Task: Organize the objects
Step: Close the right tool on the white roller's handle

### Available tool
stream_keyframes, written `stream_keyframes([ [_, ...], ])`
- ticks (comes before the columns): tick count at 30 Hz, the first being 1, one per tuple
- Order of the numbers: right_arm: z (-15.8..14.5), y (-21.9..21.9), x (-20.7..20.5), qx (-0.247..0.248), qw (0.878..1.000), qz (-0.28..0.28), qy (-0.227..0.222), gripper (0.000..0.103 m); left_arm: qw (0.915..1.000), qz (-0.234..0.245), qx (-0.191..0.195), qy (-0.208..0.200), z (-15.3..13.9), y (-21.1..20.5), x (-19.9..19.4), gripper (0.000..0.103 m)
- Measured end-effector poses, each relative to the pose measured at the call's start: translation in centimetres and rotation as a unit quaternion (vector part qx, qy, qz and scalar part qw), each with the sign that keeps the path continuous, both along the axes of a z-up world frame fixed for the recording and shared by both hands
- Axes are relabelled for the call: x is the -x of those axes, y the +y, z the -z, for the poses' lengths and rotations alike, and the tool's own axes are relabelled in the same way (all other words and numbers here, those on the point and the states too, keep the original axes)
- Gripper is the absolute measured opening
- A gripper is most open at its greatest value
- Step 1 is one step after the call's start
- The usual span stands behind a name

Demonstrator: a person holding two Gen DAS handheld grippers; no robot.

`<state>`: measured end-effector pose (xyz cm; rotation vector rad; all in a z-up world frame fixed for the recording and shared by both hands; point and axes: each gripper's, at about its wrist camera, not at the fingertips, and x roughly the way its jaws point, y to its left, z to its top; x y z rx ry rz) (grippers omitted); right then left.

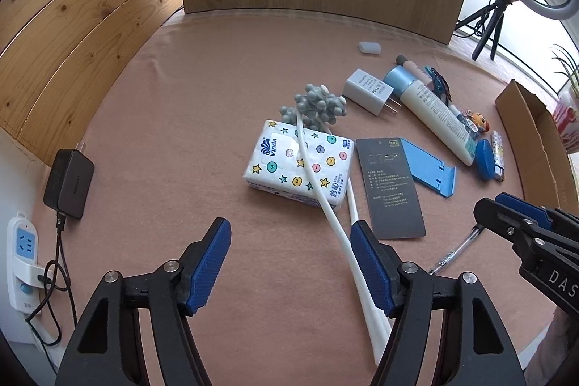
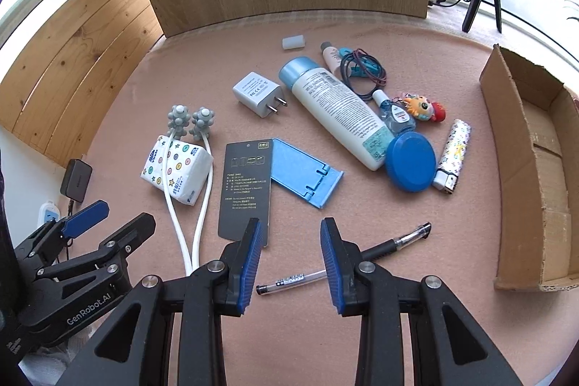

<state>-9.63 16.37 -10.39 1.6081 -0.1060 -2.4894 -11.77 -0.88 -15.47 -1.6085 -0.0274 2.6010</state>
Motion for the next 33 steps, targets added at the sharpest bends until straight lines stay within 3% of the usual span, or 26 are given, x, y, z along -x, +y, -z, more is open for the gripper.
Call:
stream_keyframes([
  [13, -1.0, 2.1, -1.1, -0.021, 0.999, 0.02, 0.018, 0.03, 0.9989, 0.019, -0.03, -0.032, 3.1, 1.7, 1.7, 0.029],
  [19, -1.9, 2.4, -1.6, -0.039, 0.998, 0.021, 0.036, 0.03, 0.9987, 0.036, -0.023, -0.026, 3.5, 2.6, 1.7, 0.019],
  [22, -2.1, 2.6, -1.7, -0.04, 0.998, 0.023, 0.041, 0.03, 0.9987, 0.05, -0.006, -0.011, 3.5, 3.4, 1.4, 0.019],
  [26, -1.5, 3.5, -1.5, -0.001, 0.999, 0.024, 0.025, 0.03, 0.9977, 0.064, -0.024, -0.005, 3.6, 3.7, 1.3, 0.017],
  [33, 0.7, 3.6, -0.5, 0.121, 0.992, 0.003, -0.031, 0.03, 0.9937, 0.093, -0.063, -0.007, 3.9, 4.0, -0.5, 0.017],
])
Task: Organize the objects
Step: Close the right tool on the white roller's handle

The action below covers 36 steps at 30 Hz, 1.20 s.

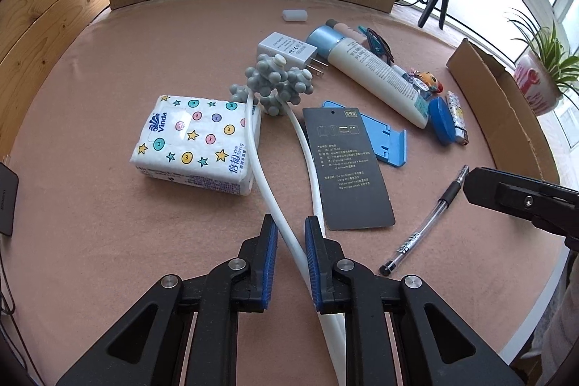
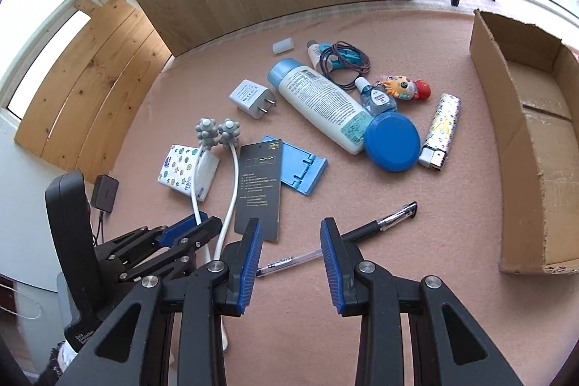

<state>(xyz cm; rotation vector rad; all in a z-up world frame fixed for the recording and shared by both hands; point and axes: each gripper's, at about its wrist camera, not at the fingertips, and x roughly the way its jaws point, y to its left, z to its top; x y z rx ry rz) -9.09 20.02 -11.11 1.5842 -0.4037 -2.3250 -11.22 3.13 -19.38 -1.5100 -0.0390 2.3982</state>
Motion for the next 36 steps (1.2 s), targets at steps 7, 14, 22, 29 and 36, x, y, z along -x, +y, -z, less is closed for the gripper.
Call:
stream_keyframes([
  [7, 3.6, -2.9, 1.8, 0.068, 0.995, -0.02, -0.07, 0.03, 0.9986, -0.043, -0.021, -0.021, 0.1, -2.5, -0.4, 0.056],
  [14, 6.0, -5.4, 2.9, 0.109, 0.987, -0.031, -0.117, 0.03, 0.9986, -0.038, -0.036, -0.007, -0.6, -4.0, -1.2, 0.048],
  [22, 6.5, -6.7, 4.1, 0.124, 0.983, -0.024, -0.13, 0.024, 0.9987, -0.002, -0.051, -0.005, -0.4, -3.1, -0.8, 0.025],
  [29, 6.6, -6.2, 3.6, 0.132, 0.982, -0.012, -0.134, 0.021, 0.9981, 0.015, -0.059, 0.001, 0.1, -3.3, -1.3, 0.02],
  [36, 6.8, -8.0, 3.9, 0.15, 0.979, -0.026, -0.135, 0.022, 0.9971, 0.018, -0.074, 0.004, 0.7, -4.0, -1.5, 0.02],
])
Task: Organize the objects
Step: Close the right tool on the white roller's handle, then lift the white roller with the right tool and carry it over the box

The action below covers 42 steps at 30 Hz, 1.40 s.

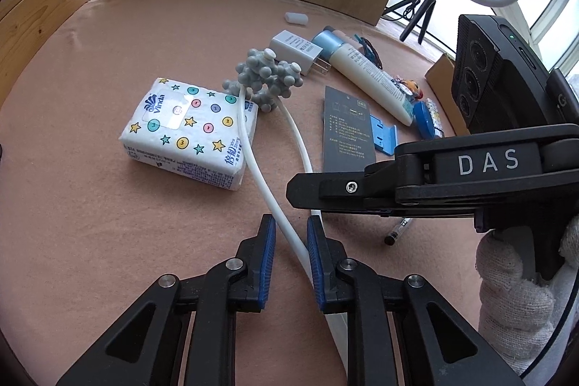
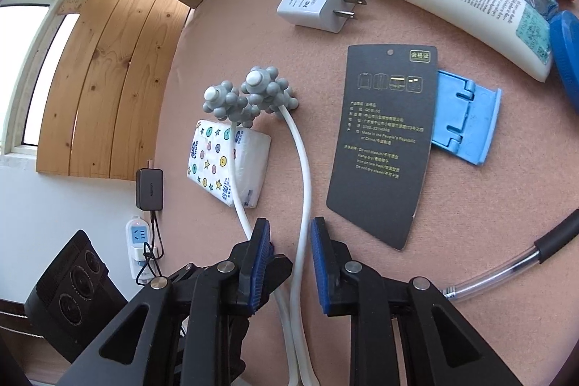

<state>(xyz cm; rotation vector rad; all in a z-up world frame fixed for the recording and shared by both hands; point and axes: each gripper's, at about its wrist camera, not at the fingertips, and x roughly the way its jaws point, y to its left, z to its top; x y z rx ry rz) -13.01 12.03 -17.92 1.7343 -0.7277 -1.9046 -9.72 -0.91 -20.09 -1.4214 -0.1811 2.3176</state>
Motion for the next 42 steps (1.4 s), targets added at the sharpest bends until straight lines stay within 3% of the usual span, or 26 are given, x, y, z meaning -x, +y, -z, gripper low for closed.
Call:
stream_keyframes([
  [6, 0.5, 0.0, -0.2, 0.03, 0.999, 0.008, -0.019, 0.011, 0.9996, -0.005, -0.026, -0.003, -0.7, -0.9, -0.3, 0.014],
  [10, -0.6, 0.2, -0.5, 0.035, 0.999, 0.008, -0.009, 0.01, 0.9988, 0.009, -0.048, 0.005, -1.7, -0.1, -0.9, 0.009],
  [12, -1.6, 0.4, -0.7, 0.039, 0.999, 0.006, 0.003, 0.001, 0.9987, 0.012, -0.048, 0.008, -2.1, 0.6, -1.1, 0.009],
  [16, -3.4, 1.8, -1.0, 0.032, 0.999, 0.013, 0.024, 0.001, 0.9971, 0.016, -0.074, 0.012, -3.3, 1.4, -1.2, 0.008],
  [20, -4.7, 3.7, -1.4, 0.004, 0.999, 0.026, 0.047, 0.004, 0.9982, 0.029, -0.047, 0.024, -3.4, 3.5, -1.1, 0.008],
  [23, -5.1, 4.2, -1.5, -0.046, 0.997, 0.019, 0.065, 0.008, 0.999, 0.026, -0.037, -0.008, -2.3, 4.3, -0.8, 0.008],
  [27, -5.0, 5.1, -1.8, -0.068, 0.995, 0.018, 0.068, 0.021, 0.9989, 0.017, -0.043, -0.002, -2.8, 4.0, -2.0, 0.032],
  [32, -5.3, 5.3, -2.0, -0.066, 0.995, 0.022, 0.071, 0.021, 0.9985, 0.002, -0.054, 0.007, -3.0, 2.9, -2.3, 0.032],
  [39, -5.6, 3.2, -1.3, -0.078, 0.994, -0.009, 0.078, 0.021, 0.9957, 0.039, -0.083, -0.007, -2.1, 5.3, -3.0, 0.031],
  [42, -4.6, 3.4, -1.1, -0.083, 0.995, -0.013, 0.062, 0.021, 0.9975, 0.034, -0.061, 0.004, -2.5, 5.1, -3.5, 0.031],
])
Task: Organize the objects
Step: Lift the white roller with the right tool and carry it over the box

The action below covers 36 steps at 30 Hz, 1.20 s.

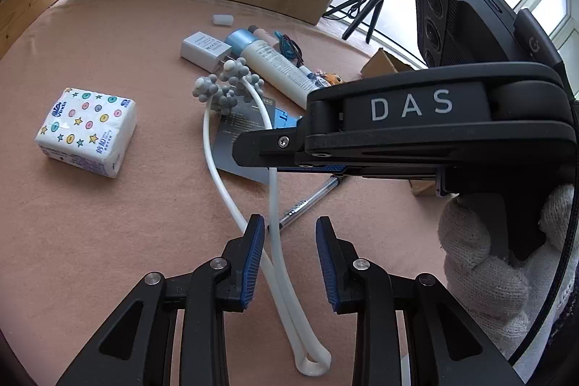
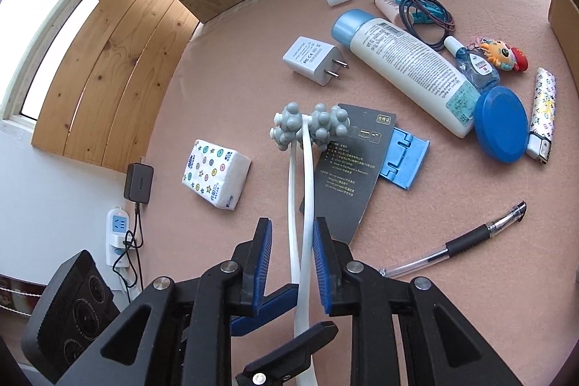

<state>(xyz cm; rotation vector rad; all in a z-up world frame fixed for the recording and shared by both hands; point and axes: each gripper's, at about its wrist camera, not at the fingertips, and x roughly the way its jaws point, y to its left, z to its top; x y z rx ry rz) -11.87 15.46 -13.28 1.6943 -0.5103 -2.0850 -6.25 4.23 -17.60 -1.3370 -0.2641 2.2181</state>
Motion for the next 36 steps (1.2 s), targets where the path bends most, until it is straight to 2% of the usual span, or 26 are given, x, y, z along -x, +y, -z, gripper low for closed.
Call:
stream_keyframes([
  [5, 0.9, 0.9, -0.4, -0.021, 1.0, 0.01, -0.011, 0.019, 0.9989, -0.044, 0.005, -0.017, 0.1, -1.7, 1.0, 0.031],
  [8, 1.5, 1.0, -0.6, -0.035, 0.999, 0.005, -0.019, 0.017, 0.9981, -0.053, 0.004, -0.033, 0.8, -2.0, 1.5, 0.031],
  [12, 1.8, 1.6, -1.1, -0.017, 0.999, 0.011, -0.025, 0.016, 0.9982, -0.036, -0.005, -0.048, 1.7, -1.1, 1.6, 0.03],
  [16, 2.1, 2.2, -1.4, -0.014, 0.999, 0.015, -0.036, 0.01, 0.9987, -0.017, -0.001, -0.049, 2.0, 0.2, 1.5, 0.016],
  [20, 1.8, 2.3, -1.8, -0.013, 0.999, 0.019, -0.032, 0.008, 0.9986, -0.016, -0.008, -0.05, 1.7, 0.5, 1.4, 0.014],
  [23, 0.8, 2.8, -2.0, 0.004, 0.999, 0.026, -0.023, 0.007, 0.9982, -0.023, -0.025, -0.049, 0.9, 0.5, 1.3, 0.014],
  [29, -2.4, 5.0, -2.3, 0.021, 0.999, 0.045, 0.004, 0.006, 0.9986, -0.021, -0.043, -0.021, -2.2, 2.2, 1.0, 0.014],
  [36, -6.2, 10.4, -2.2, 0.019, 0.995, 0.086, 0.039, 0.006, 0.9974, 0.016, -0.068, 0.019, -6.2, 7.8, 1.7, 0.014],
])
